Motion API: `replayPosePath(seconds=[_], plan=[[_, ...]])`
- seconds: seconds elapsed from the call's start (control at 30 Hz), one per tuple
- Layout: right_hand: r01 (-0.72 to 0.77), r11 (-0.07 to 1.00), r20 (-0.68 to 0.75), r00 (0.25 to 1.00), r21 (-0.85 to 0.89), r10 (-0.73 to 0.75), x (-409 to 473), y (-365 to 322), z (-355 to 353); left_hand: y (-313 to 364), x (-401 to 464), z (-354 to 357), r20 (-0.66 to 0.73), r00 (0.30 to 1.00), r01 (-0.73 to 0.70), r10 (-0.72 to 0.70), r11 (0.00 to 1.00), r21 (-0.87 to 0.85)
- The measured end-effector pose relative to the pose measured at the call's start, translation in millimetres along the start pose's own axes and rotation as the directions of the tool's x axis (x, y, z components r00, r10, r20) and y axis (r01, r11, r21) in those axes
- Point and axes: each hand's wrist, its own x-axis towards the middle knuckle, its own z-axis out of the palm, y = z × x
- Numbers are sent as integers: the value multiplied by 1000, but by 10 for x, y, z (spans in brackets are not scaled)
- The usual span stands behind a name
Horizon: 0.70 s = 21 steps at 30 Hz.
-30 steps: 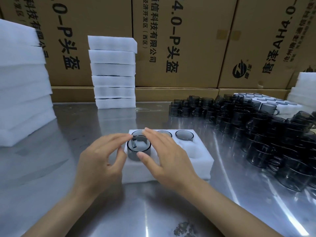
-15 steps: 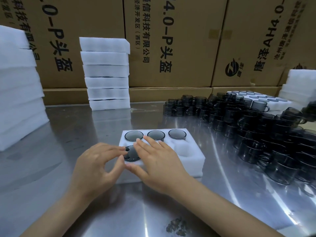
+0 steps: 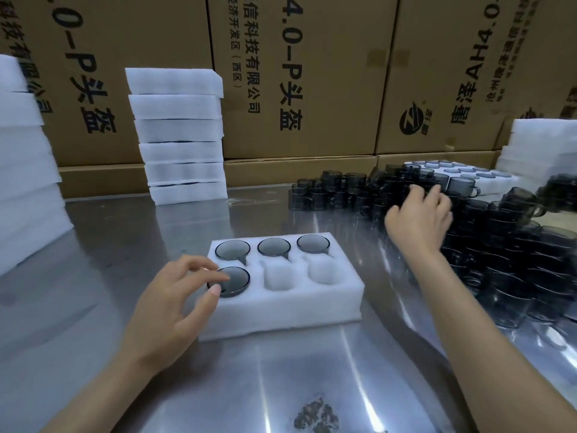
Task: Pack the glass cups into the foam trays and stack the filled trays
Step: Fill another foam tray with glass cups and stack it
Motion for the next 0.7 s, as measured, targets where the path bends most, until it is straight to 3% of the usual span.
replayPosePath(seconds=[0.2,0.4,0.53,0.63,0.7], plan=[[-87,952,158,978,-292,137,353,280,33,22,22,37,15,999,-43,43,998,43],[-28,914,58,997,-404,56,391,364,95,50,48,68,33,998,-52,50,997,56],[42,962,-68,996,-271,-63,346,286,-14,47,51,71,34,998,-63,62,997,53],[230,972,-148,961,-49,-235,225,60,-177,74,54,81,31,996,-81,79,995,57],[379,917,-123,923,122,-365,17,-180,-261,84,54,79,34,995,-93,91,994,58]])
